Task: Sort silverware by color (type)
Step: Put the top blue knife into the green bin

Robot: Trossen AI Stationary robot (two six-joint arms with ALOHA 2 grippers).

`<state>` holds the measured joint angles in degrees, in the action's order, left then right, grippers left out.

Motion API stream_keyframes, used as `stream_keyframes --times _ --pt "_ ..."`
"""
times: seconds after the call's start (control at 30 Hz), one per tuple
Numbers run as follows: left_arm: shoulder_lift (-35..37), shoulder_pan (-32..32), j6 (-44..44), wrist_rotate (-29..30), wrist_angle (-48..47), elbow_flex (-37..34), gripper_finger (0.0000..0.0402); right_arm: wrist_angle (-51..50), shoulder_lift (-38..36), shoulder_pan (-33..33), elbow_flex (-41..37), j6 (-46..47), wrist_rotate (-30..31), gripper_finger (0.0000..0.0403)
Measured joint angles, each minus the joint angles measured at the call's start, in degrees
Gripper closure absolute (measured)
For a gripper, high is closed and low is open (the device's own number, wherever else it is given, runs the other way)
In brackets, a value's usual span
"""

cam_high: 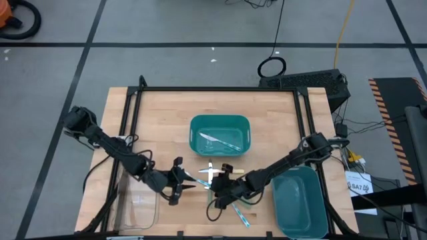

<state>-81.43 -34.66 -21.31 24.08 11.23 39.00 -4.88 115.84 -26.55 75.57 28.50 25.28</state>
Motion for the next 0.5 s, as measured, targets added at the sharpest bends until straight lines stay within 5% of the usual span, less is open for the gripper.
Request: stream_keyframes --times 0.2,0.5 --pt "0.0 -1.2 -0.2 0.0 -0.2 0.0 0.0293 0.1 0.6 0.0 0.0 0.2 -2.9 0.0215" --pt "0.0 -1.2 -0.4 0.0 -0.2 0.0 0.0293 0.0 3.3 1.5 0.0 -1.0 -2.9 0.0223"
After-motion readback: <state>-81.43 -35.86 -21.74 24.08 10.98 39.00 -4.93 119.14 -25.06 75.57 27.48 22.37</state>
